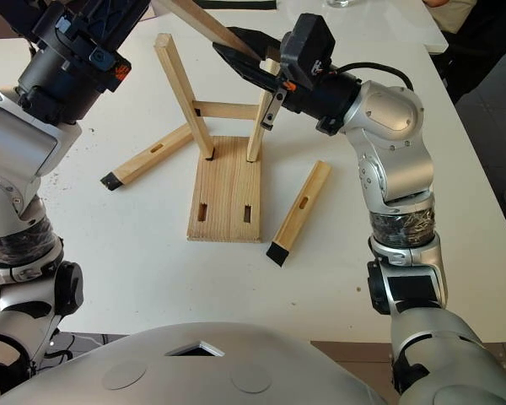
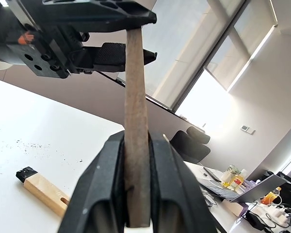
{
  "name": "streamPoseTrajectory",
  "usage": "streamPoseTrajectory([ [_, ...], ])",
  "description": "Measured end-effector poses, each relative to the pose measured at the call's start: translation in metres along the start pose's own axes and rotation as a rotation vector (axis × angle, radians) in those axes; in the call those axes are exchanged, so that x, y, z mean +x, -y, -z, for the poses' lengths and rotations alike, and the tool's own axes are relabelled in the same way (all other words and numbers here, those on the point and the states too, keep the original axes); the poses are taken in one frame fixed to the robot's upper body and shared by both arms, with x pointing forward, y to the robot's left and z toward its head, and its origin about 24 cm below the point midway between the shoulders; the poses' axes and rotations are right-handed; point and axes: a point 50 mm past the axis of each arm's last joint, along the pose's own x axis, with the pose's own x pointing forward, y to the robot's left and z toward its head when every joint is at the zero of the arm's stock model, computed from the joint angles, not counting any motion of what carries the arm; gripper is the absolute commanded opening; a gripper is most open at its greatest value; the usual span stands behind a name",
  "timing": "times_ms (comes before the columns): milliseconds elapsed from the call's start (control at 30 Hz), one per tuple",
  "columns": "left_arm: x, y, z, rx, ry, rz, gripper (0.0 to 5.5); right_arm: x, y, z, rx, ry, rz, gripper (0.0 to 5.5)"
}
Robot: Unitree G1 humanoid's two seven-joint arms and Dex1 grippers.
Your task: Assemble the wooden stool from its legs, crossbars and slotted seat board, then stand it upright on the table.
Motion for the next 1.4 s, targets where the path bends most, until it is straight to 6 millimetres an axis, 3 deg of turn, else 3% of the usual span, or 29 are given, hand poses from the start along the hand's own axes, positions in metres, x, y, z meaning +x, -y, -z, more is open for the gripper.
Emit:
streamPoseTrajectory([
  [333, -0.009, -0.001, 0.005, 0.063, -0.083, 0.045, 1.33, -0.011, 0.005, 0.012, 0.030, -0.098, 0.042, 1.93],
  [567, -0.027, -0.017, -0.007, 0.220, -0.163, 0.016, 1.33, -0.061, 0.024, 0.015, 0.048, -0.253, 0.117, 1.96],
  [733, -0.078, -0.051, -0.023, 0.418, -0.390, -0.103, 1.33, -0.090, 0.047, 0.018, 0.012, -0.330, 0.259, 1.96],
  [1033, -0.142, -0.112, -0.050, 0.647, -0.610, -0.326, 1.33, -0.096, 0.044, 0.031, 0.012, -0.348, 0.383, 1.96],
  [1167, -0.146, -0.133, -0.050, 0.702, -0.632, -0.360, 1.33, -0.094, 0.043, 0.037, 0.020, -0.346, 0.411, 1.96],
  [1400, -0.144, -0.157, -0.026, 0.707, -0.704, -0.352, 1.33, -0.086, 0.044, 0.047, 0.035, -0.348, 0.413, 1.96],
])
